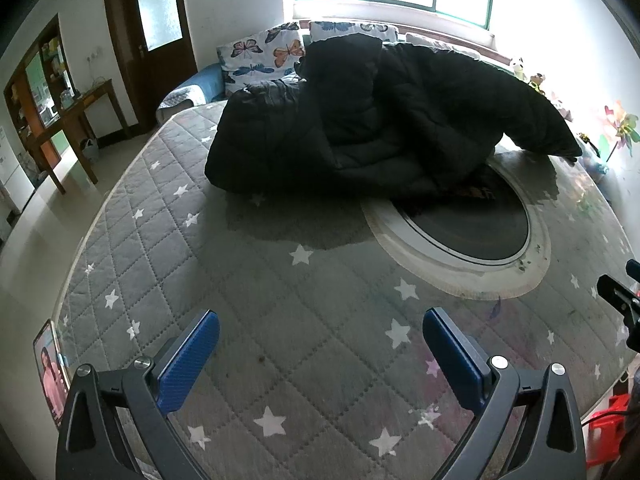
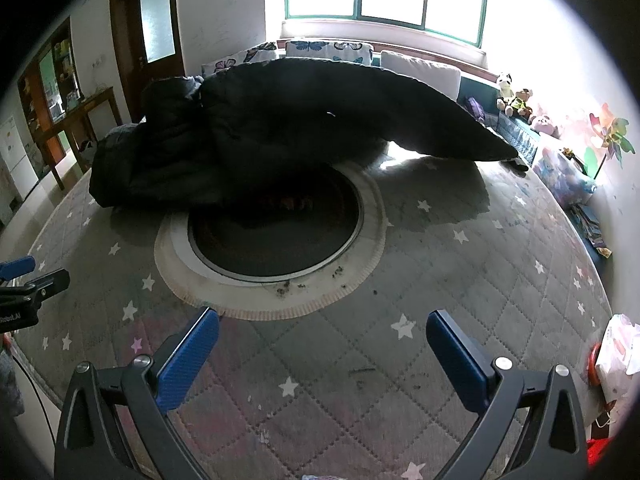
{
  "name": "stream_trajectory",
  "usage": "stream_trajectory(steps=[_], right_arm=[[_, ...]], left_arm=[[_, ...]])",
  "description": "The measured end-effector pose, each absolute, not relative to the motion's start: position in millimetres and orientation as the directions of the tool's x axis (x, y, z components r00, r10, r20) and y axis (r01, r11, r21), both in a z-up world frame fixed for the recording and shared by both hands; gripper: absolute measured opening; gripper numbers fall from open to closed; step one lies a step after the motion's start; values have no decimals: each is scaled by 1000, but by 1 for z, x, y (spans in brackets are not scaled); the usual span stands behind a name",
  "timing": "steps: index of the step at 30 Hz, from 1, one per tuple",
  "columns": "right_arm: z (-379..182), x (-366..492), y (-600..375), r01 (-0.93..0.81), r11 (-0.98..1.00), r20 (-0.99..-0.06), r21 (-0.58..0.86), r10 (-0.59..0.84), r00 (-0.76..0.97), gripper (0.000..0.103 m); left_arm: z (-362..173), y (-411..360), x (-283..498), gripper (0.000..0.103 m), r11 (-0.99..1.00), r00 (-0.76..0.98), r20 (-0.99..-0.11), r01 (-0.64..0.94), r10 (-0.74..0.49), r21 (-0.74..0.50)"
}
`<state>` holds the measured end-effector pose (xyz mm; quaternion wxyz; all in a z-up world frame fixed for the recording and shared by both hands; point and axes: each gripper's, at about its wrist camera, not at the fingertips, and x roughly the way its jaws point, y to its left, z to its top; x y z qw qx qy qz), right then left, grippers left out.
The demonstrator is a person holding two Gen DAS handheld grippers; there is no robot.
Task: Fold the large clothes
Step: 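Move both tools toward the crumpled black puffer jacket on the mattress, then close the left tool on the jacket edge while the right tool grasps another edge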
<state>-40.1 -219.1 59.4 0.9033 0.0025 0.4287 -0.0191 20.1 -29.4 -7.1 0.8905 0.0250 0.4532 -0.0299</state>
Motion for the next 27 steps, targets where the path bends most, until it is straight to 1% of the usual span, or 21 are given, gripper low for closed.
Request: stream_trajectory(steps=[27], right_arm=[[59, 11, -198, -52, 996, -797, -68, -23, 604, 103]], left_arm=[[-14, -23, 78, 103, 995, 551, -834, 101, -41, 17]])
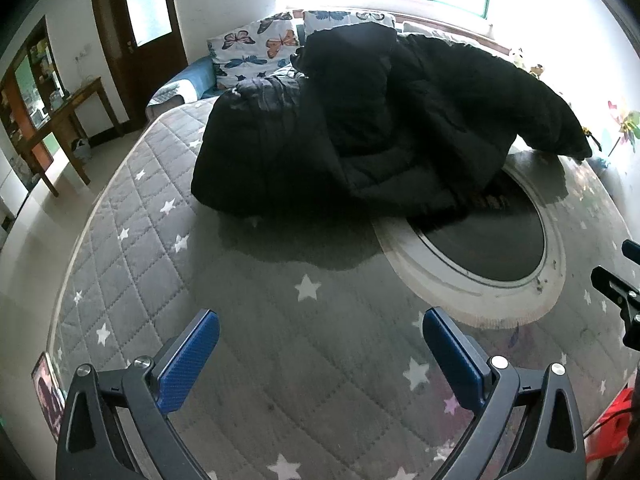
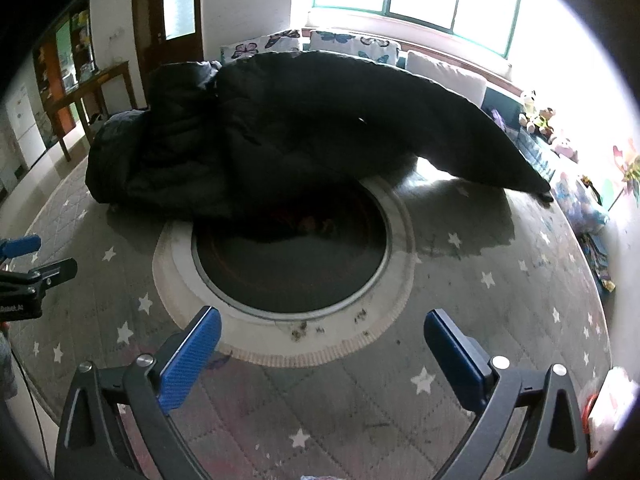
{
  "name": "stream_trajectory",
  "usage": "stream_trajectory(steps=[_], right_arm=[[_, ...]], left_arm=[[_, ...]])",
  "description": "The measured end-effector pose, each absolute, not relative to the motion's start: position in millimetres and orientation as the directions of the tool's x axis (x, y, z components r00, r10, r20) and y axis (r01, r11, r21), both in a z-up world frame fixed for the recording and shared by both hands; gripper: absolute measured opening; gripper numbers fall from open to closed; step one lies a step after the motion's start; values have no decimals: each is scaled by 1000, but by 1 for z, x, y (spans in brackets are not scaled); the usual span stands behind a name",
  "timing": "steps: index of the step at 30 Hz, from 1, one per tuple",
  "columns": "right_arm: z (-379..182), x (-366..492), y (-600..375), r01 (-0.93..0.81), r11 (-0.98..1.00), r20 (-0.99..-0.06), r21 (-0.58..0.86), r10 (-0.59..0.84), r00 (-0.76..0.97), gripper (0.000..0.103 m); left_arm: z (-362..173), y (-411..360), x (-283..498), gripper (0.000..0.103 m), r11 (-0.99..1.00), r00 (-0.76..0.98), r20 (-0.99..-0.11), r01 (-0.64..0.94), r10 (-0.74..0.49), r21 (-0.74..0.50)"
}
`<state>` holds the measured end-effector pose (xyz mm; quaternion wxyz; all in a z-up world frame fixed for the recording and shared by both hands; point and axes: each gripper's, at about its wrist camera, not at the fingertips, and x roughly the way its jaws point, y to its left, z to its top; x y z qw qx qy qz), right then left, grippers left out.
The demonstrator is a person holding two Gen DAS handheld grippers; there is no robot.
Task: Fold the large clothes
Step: 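Close the left tool on the jacket edge while the right tool grasps another edge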
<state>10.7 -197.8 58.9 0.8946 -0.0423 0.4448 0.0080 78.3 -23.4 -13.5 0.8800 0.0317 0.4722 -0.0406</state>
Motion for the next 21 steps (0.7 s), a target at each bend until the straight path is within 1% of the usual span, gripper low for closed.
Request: stream_trajectory(steps=[4, 8, 13, 17, 21], right_arm=[[63, 25, -195, -78, 994, -799, -78, -15, 601, 103], [73, 44, -194, -100, 992, -793, -81, -4, 609, 103], [85, 72, -196, -111, 986, -776, -126, -28, 631, 103], [101, 101, -207, -113, 985, -754, -134, -27, 656, 103], [117, 130, -223, -89, 973, -706, -214, -91, 702, 103]], left_arm=[[-7, -18, 96, 103, 993, 553, -832, 114, -53, 13], [5, -15, 119, 103, 992, 577, -817, 116, -29, 46], [23, -6, 154, 103, 993, 592, -805, 110, -34, 39], [40, -5, 179, 103, 992, 617, -785, 123, -51, 33], [58, 0, 207, 103, 992, 641, -763, 130, -76, 10]])
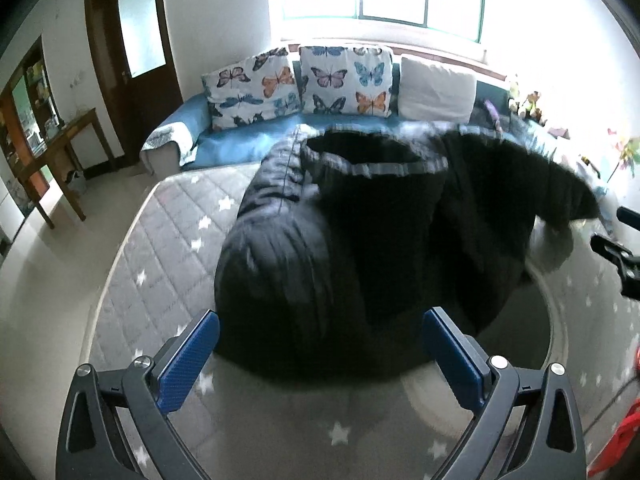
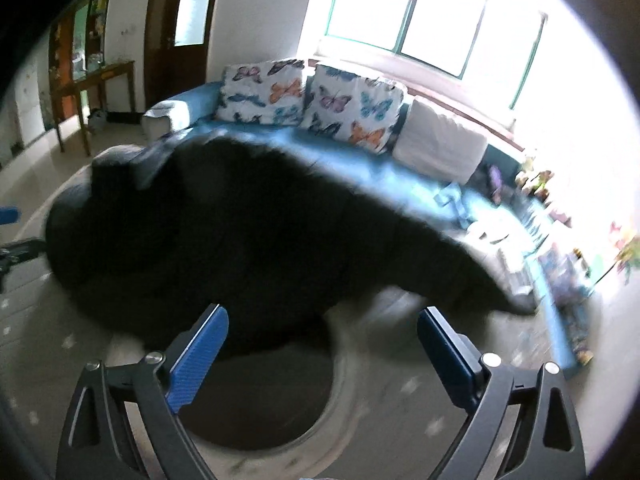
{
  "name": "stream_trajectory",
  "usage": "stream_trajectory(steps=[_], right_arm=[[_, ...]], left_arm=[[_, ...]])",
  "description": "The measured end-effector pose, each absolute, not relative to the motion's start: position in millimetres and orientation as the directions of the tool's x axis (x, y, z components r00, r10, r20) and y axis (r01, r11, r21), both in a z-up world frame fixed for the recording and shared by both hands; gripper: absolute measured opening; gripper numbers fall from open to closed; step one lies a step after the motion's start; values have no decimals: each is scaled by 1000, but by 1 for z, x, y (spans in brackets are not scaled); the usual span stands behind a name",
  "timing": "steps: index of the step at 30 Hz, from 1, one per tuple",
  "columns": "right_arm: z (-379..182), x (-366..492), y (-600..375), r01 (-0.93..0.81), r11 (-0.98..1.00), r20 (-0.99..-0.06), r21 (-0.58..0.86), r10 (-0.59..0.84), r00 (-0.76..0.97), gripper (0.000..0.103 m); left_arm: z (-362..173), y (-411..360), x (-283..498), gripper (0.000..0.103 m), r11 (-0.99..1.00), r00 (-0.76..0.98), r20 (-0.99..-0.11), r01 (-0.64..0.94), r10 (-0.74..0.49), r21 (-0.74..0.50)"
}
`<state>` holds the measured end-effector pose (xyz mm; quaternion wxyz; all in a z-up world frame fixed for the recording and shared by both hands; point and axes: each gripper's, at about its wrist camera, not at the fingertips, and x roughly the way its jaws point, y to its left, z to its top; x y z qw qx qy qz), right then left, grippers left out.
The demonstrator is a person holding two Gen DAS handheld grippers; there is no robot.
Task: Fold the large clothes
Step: 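Close the left tool on the jacket edge while the right tool grasps another edge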
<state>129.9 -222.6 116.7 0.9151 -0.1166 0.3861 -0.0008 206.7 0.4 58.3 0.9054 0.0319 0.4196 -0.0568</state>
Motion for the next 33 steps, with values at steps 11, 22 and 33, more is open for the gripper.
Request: stream_trajectory(steps=[11, 22, 33], right_arm=[[88, 215, -247, -99, 968, -762, -232, -117, 636, 89], [89, 218, -256, -51, 959, -758, -279, -187, 625, 22], [112, 183, -256, -58, 933, -704, -356, -226, 673, 9]], left_arm=[[80, -35, 280, 103, 966, 650, -738, 258, -182, -10], [68, -70, 317, 49, 940, 650, -731, 339, -208, 33], [61, -39, 282, 20, 922, 605, -731, 377, -314, -83]])
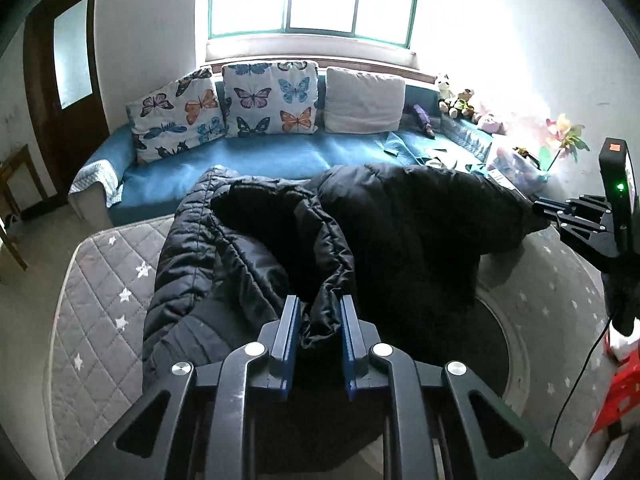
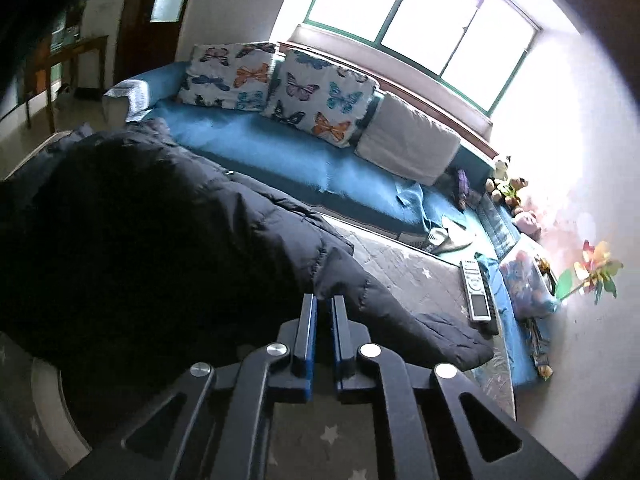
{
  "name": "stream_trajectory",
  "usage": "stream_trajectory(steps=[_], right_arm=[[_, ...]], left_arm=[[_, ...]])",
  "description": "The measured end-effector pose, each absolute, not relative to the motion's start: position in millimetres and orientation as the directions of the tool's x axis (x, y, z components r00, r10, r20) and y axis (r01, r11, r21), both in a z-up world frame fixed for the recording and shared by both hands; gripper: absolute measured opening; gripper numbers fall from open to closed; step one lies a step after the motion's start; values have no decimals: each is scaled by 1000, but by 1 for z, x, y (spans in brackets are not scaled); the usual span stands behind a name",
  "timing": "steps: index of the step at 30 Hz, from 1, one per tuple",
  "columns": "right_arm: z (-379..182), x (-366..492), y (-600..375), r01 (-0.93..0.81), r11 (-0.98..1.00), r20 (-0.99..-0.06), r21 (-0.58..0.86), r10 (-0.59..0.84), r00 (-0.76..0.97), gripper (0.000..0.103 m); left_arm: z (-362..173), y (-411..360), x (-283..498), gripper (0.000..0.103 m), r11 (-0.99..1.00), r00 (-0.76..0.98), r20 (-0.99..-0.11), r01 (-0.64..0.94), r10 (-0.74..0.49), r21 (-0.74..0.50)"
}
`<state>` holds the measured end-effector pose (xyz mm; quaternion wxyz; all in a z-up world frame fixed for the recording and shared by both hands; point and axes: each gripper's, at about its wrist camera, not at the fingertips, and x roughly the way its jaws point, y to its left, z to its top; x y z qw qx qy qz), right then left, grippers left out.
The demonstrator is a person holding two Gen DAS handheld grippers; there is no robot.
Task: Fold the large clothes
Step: 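Close the left tool on the jacket edge while the right tool grasps another edge, then lift the jacket with both tools and spread it flat on the mattress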
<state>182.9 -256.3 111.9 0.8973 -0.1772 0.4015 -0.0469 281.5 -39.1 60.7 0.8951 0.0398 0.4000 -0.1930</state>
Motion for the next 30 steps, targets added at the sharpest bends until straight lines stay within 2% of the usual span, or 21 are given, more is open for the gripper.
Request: stream_trajectory(steps=[2, 4, 5, 6, 7, 11, 12, 13, 15, 20, 23, 25, 26, 27, 28, 30], right_arm=[[118, 180, -247, -80, 919, -684, -386, -227, 694, 9], [125, 183, -236, -140, 924, -700, -355, -163, 696, 18], [128, 184, -230, -161, 926, -701, -341, -137, 700, 37], [132, 190, -222, -200, 926, -707, -321, -94, 701, 68], [132, 194, -217, -219, 924, -705, -314, -73, 705, 79], [130, 216, -194, -299, 899, -695, -320, -8, 719, 81], [127, 221, -191, -313, 896, -702, -316, 1, 712, 81], [123, 227, -188, -338, 890, -720, -304, 17, 693, 81], [116, 242, -179, -368, 876, -732, -313, 25, 681, 81], [94, 263, -169, -429, 845, -790, -320, 12, 613, 81], [80, 263, -169, -438, 838, -820, -327, -21, 572, 81], [73, 258, -169, -435, 833, -826, -341, -45, 562, 78], [71, 253, -170, -432, 831, -826, -350, -57, 560, 60], [68, 249, -171, -429, 831, -831, -354, -68, 552, 42], [68, 245, -174, -424, 840, -841, -338, -68, 537, 38], [72, 233, -176, -412, 849, -838, -331, -63, 543, 26]], left_arm=[[62, -37, 276, 20, 924, 607, -732, 373, -310, -82], [65, -35, 273, 20, 922, 603, -730, 377, -321, -93], [67, -34, 271, 20, 920, 600, -731, 381, -326, -97], [69, -33, 270, 20, 918, 594, -734, 383, -328, -100], [73, -34, 268, 20, 915, 592, -732, 390, -337, -106], [92, -41, 258, 24, 889, 617, -706, 455, -348, -41], [96, -44, 256, 39, 882, 617, -705, 471, -349, -25], [99, -47, 256, 68, 877, 612, -707, 481, -353, -21], [106, -51, 253, 98, 860, 615, -689, 511, -384, -23], [107, -70, 259, 98, 835, 627, -685, 549, -371, 50], [95, -82, 274, 89, 829, 597, -720, 557, -355, 53], [80, -87, 286, 58, 830, 584, -746, 552, -321, 75], [70, -88, 292, 50, 832, 560, -767, 551, -313, 63], [62, -89, 297, 34, 831, 531, -786, 555, -316, 41], [55, -88, 301, 20, 833, 514, -799, 553, -314, 28], [48, -84, 298, 14, 835, 509, -801, 550, -315, 21]])
